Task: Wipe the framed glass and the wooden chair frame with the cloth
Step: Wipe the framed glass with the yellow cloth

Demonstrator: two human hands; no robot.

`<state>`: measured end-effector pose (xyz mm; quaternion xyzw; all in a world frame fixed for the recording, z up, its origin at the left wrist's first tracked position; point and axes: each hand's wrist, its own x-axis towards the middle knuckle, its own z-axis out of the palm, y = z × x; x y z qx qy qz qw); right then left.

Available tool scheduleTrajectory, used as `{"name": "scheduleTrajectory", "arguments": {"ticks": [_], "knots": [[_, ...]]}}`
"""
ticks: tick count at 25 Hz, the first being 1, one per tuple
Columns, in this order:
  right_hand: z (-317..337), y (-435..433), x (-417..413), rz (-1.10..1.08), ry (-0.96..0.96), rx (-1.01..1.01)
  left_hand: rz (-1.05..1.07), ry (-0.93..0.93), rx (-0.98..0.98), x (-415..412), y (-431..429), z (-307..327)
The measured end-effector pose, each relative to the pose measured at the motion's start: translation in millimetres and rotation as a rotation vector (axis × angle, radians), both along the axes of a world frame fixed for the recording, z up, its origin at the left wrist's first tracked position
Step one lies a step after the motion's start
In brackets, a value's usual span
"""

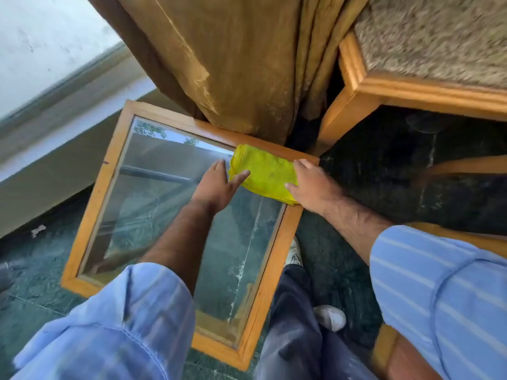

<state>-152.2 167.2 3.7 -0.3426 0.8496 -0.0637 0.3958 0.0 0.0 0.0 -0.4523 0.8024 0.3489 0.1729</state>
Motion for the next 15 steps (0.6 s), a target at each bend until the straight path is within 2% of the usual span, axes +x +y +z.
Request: {"name": "scheduleTrajectory", "arguments": {"ticks": [6,8,10,13,15], "knots": [[-63,-3,2,-0.067,0.195,0.006,0.19,0.032,-0.131,-40,16,-63],[-68,-1,-2,-0.146,0.165,-0.006,0.278,0.018,-0.131,-40,15,-67],[-67,3,-4,-0.304,-0.033,-0.038,0.386,0.059,-0.056,-35,17,-63],[-46,29,-3,-0.66,-0.485,-0.203,0.577,0.224,0.113,-26,40,-35],[-21,59,2,-0.884,-0.633,-0.355,0.643,0.356,0.294,-17,62,-10]]}}
